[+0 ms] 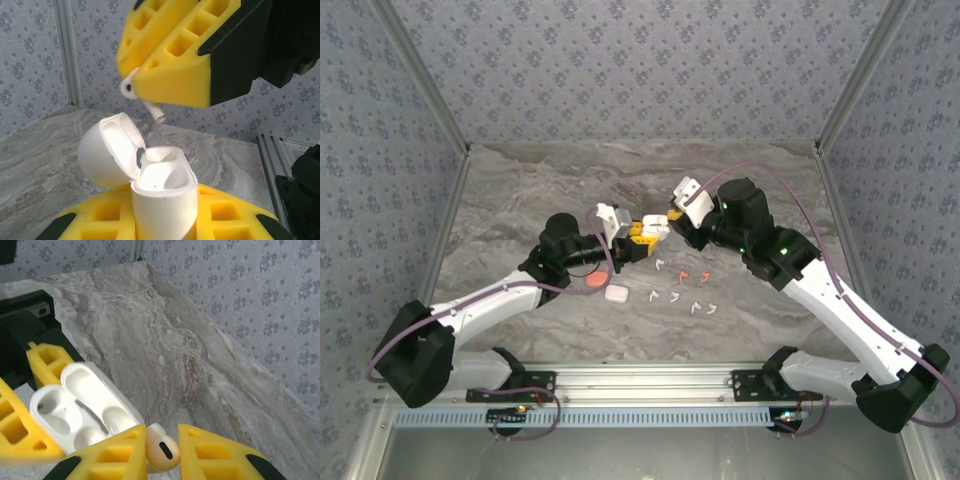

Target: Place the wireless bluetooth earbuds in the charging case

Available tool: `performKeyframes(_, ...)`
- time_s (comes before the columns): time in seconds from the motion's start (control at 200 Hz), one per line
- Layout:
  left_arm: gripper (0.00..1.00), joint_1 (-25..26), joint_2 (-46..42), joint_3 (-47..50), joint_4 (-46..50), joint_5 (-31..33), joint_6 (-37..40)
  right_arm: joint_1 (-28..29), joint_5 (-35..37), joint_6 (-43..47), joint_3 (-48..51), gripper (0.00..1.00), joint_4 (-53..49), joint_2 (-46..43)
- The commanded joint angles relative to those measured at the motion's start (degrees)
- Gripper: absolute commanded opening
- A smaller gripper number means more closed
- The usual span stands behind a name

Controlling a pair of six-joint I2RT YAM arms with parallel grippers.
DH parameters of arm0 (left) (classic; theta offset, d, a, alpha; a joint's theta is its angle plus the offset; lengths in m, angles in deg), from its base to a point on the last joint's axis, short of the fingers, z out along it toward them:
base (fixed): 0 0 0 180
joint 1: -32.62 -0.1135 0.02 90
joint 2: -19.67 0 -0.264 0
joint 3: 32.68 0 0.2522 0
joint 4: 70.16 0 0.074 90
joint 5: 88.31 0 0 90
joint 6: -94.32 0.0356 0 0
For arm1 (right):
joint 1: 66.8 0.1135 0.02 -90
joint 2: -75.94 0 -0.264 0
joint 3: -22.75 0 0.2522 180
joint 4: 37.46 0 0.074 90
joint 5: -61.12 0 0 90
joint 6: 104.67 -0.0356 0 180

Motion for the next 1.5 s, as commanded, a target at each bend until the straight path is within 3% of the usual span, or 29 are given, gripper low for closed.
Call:
performKeyframes(0.0, 0.00, 0.58, 0.28, -2.31, -1.79, -0.96, -0.21, 1.13, 3.30, 3.25, -2.21, 0.21, 0.33, 0.87)
performKeyframes(0.829, 0.00, 0.67, 0.80, -2.71, -1.70, 0.55, -0.92, 1.99, 1.88, 3.01, 3.14, 0.20, 2.32, -0.78)
performKeyframes(1.494, 0.00, 0.67, 1.08, -2.67, -1.09, 1.12, -1.63, 1.69, 5.22, 2.66, 3.82, 0.19, 5.05, -2.60)
